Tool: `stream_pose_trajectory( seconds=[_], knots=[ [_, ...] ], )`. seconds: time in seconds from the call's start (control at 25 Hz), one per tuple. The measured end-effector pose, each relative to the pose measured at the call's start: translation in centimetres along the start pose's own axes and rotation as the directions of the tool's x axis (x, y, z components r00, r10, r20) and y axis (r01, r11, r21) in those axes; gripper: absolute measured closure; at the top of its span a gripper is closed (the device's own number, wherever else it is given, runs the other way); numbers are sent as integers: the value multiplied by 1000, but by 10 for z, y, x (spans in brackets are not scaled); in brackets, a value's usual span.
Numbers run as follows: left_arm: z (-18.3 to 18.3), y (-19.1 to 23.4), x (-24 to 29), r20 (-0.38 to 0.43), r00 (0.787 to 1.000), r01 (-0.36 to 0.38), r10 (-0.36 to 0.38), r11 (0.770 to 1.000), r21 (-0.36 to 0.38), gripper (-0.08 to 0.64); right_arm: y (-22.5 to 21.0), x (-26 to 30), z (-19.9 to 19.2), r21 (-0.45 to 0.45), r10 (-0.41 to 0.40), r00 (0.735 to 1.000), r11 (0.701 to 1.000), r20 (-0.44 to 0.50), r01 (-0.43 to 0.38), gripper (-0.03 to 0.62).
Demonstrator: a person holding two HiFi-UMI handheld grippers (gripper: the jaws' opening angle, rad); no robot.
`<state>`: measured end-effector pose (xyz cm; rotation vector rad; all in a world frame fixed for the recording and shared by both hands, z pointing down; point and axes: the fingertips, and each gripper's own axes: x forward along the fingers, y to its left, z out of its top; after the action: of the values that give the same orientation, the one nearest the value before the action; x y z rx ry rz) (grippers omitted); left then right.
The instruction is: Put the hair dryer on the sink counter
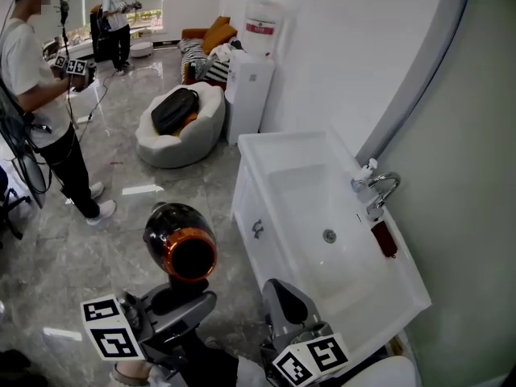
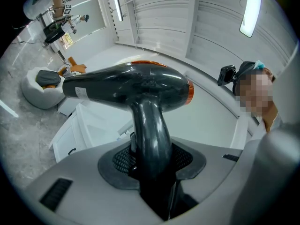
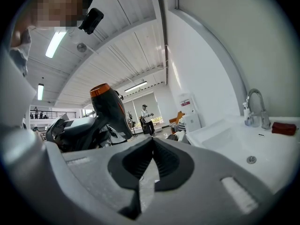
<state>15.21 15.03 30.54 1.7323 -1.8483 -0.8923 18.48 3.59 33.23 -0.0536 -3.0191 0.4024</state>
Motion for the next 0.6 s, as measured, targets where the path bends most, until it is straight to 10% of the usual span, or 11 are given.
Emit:
stream_pose_trajectory(
  seconds=[0.6],
  knots=[
    [15, 29, 21, -20, 1000, 14, -14, 1000, 5, 393, -25, 22, 1, 11, -41, 999, 999, 12, 41, 595]
  ],
)
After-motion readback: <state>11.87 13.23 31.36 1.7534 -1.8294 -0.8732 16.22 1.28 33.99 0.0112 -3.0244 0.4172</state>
